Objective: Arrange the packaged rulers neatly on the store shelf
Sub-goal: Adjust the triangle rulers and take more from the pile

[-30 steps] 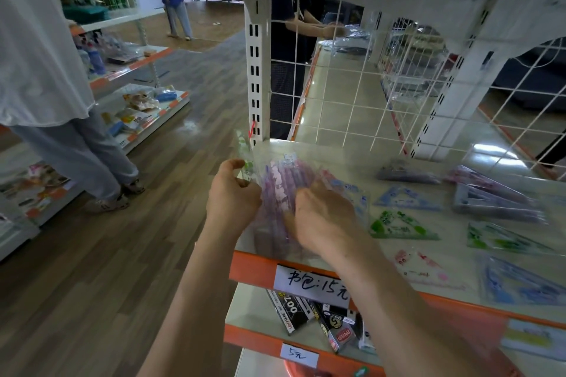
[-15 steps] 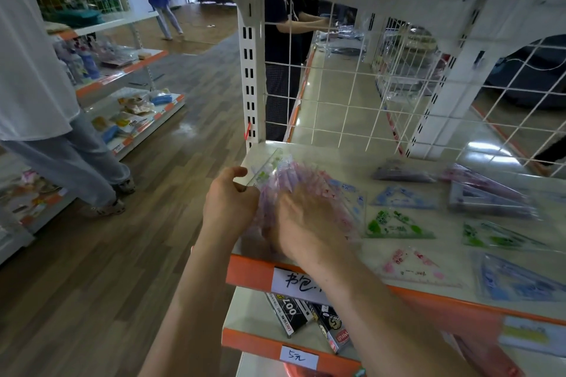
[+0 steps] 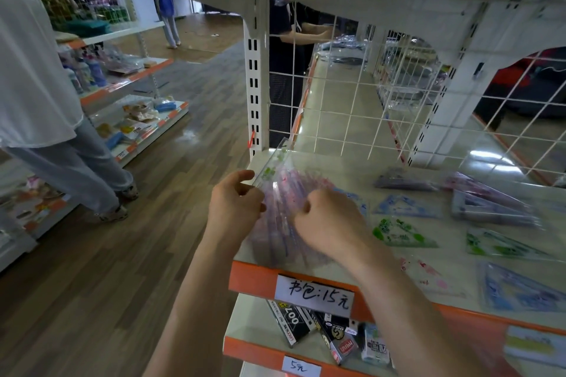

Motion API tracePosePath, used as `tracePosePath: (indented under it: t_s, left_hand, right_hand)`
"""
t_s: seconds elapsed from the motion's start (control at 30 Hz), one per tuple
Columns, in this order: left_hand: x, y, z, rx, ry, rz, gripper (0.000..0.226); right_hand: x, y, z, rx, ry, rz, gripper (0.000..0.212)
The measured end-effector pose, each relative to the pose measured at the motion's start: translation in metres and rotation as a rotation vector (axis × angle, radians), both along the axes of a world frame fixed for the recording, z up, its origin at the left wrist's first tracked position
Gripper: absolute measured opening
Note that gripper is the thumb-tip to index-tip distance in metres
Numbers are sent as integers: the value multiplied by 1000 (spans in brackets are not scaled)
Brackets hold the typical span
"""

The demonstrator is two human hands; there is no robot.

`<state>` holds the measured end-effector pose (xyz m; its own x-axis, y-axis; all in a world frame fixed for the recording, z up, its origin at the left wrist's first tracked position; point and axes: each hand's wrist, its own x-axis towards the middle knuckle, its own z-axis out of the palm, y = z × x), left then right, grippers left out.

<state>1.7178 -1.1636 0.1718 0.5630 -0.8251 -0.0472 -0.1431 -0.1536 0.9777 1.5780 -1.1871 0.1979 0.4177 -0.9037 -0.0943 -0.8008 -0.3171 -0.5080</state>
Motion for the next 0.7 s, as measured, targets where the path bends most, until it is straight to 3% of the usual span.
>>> tracePosePath:
  t_s: [0.13, 0.33, 0.57, 0.7]
  left_hand:
    - [-9, -3, 9, -57, 134, -59, 36]
    - [-45, -19, 27, -48, 270, -161, 22]
    - [-93, -47, 43, -42, 174, -202, 19]
    - [-131, -61, 51, -88, 120, -273, 13]
  right_hand:
    - [-38, -20, 6, 68, -198, -149, 28]
    - [-83, -35, 6, 85, -312, -149, 23]
    - [-151, -49, 13, 102, -397, -123, 20]
    - [-203, -60, 26, 56, -352, -107, 21]
